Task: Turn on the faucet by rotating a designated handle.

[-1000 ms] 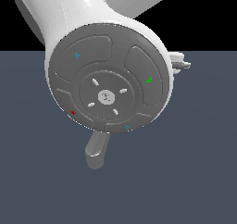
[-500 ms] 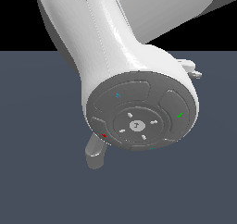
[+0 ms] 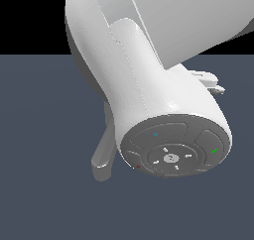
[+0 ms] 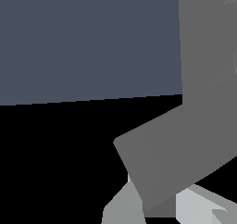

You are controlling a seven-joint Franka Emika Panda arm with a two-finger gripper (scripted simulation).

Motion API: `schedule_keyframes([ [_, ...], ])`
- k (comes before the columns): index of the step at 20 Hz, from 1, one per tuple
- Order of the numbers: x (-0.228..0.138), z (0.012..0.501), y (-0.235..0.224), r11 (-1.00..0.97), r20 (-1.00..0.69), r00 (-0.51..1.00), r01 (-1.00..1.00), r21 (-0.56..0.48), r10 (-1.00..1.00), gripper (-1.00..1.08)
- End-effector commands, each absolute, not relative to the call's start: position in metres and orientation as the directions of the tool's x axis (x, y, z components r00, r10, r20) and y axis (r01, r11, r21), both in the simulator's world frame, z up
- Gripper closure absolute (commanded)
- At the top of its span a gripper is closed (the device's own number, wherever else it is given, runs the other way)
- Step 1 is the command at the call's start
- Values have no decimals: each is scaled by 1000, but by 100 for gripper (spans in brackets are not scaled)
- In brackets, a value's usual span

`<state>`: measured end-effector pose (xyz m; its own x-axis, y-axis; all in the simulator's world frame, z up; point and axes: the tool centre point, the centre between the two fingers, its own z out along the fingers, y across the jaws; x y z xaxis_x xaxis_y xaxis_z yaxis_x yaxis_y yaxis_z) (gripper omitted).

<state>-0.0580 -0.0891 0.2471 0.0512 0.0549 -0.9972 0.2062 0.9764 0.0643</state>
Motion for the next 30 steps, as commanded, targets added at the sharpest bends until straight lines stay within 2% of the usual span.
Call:
schedule_keyframes([
  [1,-56,236,-83,989,-1000,4,143,26,26,108],
  [30,-58,172,-102,989,-1000,3,143,24,24,108],
])
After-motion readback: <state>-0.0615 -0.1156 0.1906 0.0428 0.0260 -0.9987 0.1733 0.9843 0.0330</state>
